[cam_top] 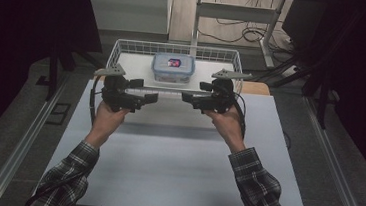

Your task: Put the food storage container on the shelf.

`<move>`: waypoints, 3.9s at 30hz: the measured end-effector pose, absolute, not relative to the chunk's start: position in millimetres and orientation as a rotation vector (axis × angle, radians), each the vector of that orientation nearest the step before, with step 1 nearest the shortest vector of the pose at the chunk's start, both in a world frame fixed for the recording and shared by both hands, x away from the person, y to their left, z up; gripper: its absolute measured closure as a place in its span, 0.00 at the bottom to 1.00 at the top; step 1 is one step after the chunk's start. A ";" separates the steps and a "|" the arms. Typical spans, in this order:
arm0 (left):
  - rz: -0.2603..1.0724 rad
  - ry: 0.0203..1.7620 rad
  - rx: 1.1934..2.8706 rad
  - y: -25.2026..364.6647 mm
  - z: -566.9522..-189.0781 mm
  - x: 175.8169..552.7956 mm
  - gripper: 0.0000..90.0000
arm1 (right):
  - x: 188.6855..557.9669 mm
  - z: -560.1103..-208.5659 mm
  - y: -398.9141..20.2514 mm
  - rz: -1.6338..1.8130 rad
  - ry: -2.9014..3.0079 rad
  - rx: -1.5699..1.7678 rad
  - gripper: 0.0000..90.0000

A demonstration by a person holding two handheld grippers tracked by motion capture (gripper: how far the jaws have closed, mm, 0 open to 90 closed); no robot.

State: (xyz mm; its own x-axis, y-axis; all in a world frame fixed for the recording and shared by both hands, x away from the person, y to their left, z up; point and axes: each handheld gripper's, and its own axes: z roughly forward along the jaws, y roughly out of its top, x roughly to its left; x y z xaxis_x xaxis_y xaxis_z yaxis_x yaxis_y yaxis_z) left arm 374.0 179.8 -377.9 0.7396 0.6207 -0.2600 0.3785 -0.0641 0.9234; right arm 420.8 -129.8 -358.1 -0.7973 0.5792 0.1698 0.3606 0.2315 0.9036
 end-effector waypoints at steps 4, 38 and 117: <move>0.273 0.785 1.713 174.7 -381.2 361.1 0.04 | 411.8 -361.7 -128.0 1.598 2.313 0.866 0.11; 0.276 0.854 1.775 173.3 -466.5 317.8 0.02 | 364.5 -424.9 -144.7 1.470 2.364 0.817 0.00; 0.489 1.012 1.928 227.3 -516.7 218.4 0.02 | 278.9 -486.2 -221.3 1.221 2.348 0.863 0.00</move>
State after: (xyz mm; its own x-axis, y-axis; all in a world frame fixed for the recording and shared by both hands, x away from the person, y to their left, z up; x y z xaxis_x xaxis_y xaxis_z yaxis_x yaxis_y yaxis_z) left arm 218.4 227.3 -516.7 0.5905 0.8053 -0.0523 0.4590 -0.2818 0.8426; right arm 278.9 -221.3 -486.2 -0.7507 0.6599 -0.0320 0.3528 0.4414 0.8250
